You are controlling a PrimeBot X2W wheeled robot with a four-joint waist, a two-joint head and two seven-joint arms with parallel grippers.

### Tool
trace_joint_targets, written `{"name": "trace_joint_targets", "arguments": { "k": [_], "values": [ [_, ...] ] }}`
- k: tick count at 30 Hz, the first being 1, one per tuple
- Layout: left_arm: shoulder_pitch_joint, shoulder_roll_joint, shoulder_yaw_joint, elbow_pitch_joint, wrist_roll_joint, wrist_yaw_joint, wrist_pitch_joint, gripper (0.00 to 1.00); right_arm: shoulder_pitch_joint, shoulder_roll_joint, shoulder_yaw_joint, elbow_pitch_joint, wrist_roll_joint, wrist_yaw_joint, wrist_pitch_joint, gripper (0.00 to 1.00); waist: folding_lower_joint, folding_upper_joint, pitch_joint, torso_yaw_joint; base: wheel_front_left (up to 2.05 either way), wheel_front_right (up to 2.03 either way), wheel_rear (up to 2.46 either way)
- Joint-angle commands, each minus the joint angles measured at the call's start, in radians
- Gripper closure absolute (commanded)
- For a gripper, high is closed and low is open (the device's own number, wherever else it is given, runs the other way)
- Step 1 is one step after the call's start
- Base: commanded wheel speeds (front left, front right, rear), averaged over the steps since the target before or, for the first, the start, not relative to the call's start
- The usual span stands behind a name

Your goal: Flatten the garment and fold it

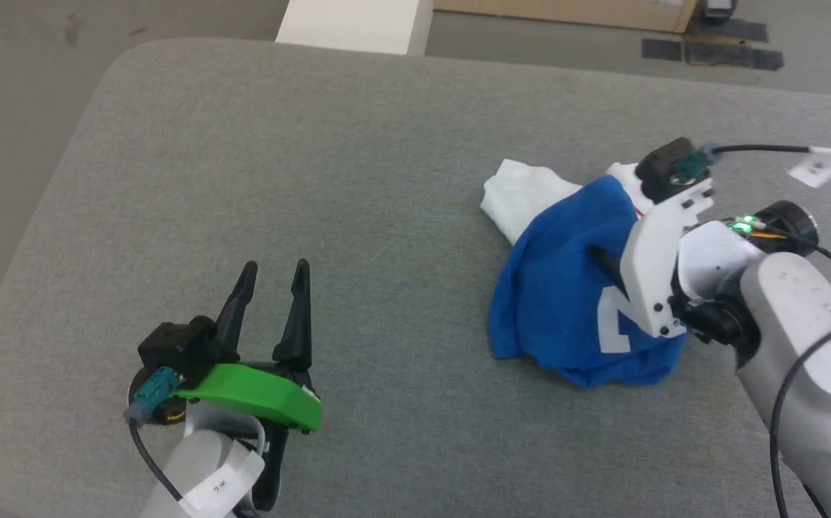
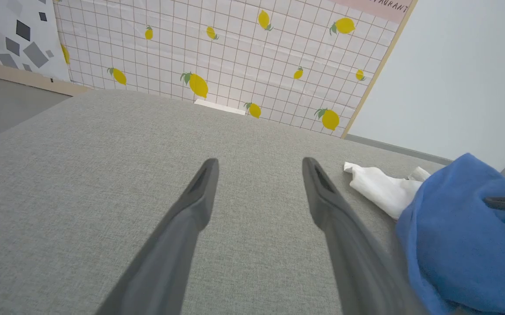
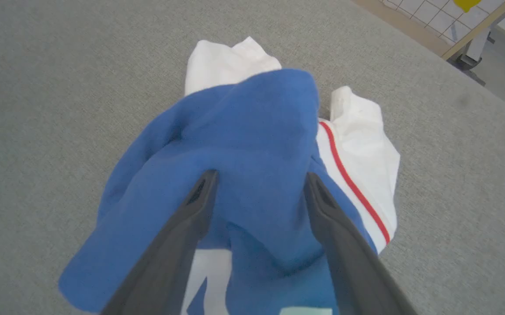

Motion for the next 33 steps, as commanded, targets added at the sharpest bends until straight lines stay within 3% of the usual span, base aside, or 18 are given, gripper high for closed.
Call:
{"name": "trace_joint_targets", "arguments": {
  "k": [1, 3, 4, 5, 13, 16, 22, 26, 32, 33],
  "values": [
    [-0.015, -0.008, 0.009, 0.004, 0.017, -0.009, -0.004, 0.0, -0.017, -0.004, 0.029, 0.023, 0.021, -0.001, 0.023, 0.0, 0.0, 0.012, 0.02, 0.021, 0.0, 0.0, 0.0],
    [-0.016, -0.017, 0.019, 0.009, 0.024, -0.017, -0.004, 0.0, -0.037, -0.016, 0.078, 0.053, 0.045, -0.001, 0.056, 0.0, 0.0, 0.012, 0.022, 0.026, 0.0, 0.0, 0.0],
    [-0.016, -0.021, 0.025, 0.011, 0.028, -0.021, -0.004, 0.0, -0.046, -0.023, 0.101, 0.061, 0.058, -0.001, 0.061, 0.82, 0.0, 0.012, 0.022, 0.027, 0.0, 0.0, 0.0],
    [-0.015, -0.024, 0.03, 0.013, 0.032, -0.024, -0.004, 0.0, -0.05, -0.029, 0.115, 0.066, 0.069, -0.001, 0.06, 1.0, 0.0, 0.012, 0.022, 0.027, 0.0, 0.0, 0.0],
    [0.003, -0.04, 0.079, 0.025, 0.06, -0.04, -0.004, 0.0, -0.074, -0.104, 0.128, 0.022, 0.102, -0.001, -0.054, 1.0, 0.0, 0.012, -0.012, -0.015, 0.0, 0.0, 0.0],
    [0.011, -0.042, 0.092, 0.026, 0.07, -0.045, -0.004, 0.0, -0.042, -0.141, 0.047, -0.007, 0.104, -0.001, -0.096, 1.0, 0.0, 0.012, -0.03, -0.042, 0.0, 0.0, 0.0],
    [0.028, -0.046, 0.106, 0.028, 0.083, -0.053, -0.004, 0.0, 0.122, -0.178, -0.239, -0.013, 0.085, -0.001, -0.12, 1.0, 0.0, 0.012, -0.052, -0.097, 0.0, 0.0, 0.0],
    [0.034, -0.049, 0.11, 0.033, 0.087, -0.056, -0.004, 0.0, 0.29, -0.148, -0.432, -0.001, 0.066, -0.001, -0.122, 1.0, 0.0, 0.012, -0.057, -0.121, 0.0, 0.0, 0.0],
    [0.038, -0.05, 0.11, 0.039, 0.092, -0.06, -0.004, 0.0, 0.515, -0.024, -0.65, 0.014, 0.043, -0.001, -0.151, 1.0, 0.0, 0.012, -0.057, -0.14, 0.0, 0.0, 0.0],
    [0.04, -0.049, 0.112, 0.04, 0.093, -0.06, -0.004, 0.0, 0.548, -0.001, -0.675, 0.013, 0.034, -0.001, -0.158, 0.96, 0.0, 0.012, -0.056, -0.142, 0.0, 0.0, 0.0]
  ]
}}
